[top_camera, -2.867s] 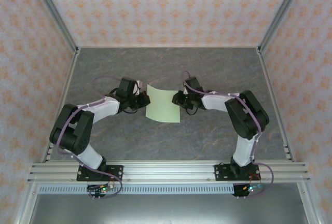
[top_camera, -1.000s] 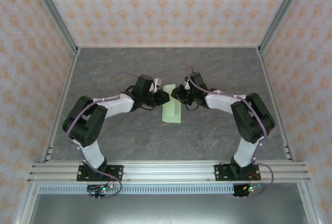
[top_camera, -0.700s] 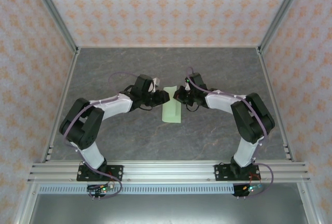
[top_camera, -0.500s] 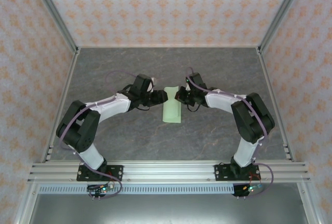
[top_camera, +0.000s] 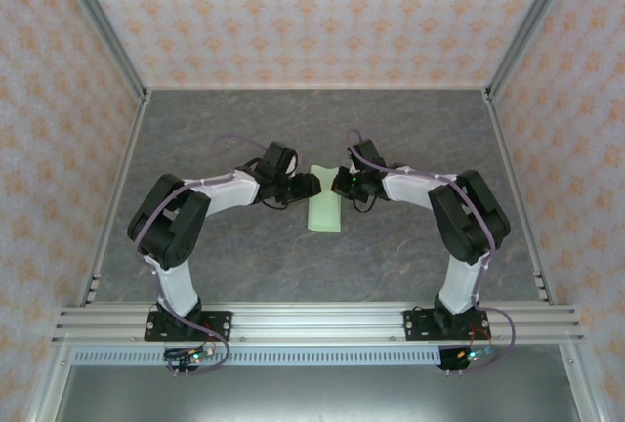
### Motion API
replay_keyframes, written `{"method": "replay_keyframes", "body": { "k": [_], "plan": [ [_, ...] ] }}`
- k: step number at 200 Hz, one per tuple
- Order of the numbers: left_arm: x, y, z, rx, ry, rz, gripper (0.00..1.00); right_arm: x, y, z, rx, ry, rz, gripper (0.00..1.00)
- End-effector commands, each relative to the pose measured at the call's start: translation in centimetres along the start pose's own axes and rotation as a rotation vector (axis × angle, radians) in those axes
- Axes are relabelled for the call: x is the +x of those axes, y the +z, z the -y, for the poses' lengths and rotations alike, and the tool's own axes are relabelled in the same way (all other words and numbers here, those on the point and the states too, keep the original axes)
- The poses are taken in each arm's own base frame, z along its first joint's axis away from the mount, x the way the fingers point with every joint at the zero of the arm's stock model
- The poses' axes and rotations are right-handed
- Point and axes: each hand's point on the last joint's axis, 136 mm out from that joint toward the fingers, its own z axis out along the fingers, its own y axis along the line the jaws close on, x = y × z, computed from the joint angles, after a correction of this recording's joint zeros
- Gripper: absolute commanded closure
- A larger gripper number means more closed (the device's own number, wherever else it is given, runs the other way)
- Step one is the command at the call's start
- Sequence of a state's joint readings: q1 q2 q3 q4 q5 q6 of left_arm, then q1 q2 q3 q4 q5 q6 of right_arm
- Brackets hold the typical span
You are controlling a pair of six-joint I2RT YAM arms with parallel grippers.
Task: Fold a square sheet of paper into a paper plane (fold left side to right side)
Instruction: First fold in half a square sheet of paper at the center of the table.
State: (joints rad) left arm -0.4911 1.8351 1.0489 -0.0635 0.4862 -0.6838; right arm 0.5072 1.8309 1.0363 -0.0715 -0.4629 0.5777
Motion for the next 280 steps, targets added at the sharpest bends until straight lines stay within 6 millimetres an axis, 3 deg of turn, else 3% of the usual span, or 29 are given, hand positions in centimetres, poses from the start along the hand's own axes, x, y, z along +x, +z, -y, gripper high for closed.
{"method": "replay_keyframes", "body": {
  "k": [1, 53, 78, 119, 157, 197, 280],
  "plan": [
    [-0.3, 0.4, 1.0, 0.006, 0.001, -0.003, 0.41, -0.7, 0.1, 0.1, 0.02, -0.013, 0.017, 0.94],
    [-0.2, 1.5, -0.1, -0.061, -0.007, -0.017, 0.49, -1.0, -0.6, -0.4, 0.01, -0.017, 0.035, 0.88],
    [-0.2, 1.5, -0.1, -0.061, -0.01, -0.014, 0.49, -1.6, -2.0, -0.6, 0.028, -0.034, 0.07, 0.74],
    [0.5, 2.5, -1.0, -0.087, -0.018, -0.04, 0.49, -2.6, -5.7, 0.8, 0.141, -0.065, 0.173, 0.58],
    [1.0, 3.1, -1.2, -0.092, -0.036, -0.056, 0.49, -3.4, -9.8, 0.0, 0.092, -0.027, 0.313, 0.43],
    [1.3, 3.6, -1.5, -0.11, -0.041, -0.069, 0.48, -3.2, -12.4, 0.3, 0.119, -0.04, 0.353, 0.38],
    [2.4, 4.1, -1.2, -0.189, 0.048, -0.105, 0.46, -2.4, -13.8, 1.8, 0.162, -0.043, 0.375, 0.33]
  ]
}}
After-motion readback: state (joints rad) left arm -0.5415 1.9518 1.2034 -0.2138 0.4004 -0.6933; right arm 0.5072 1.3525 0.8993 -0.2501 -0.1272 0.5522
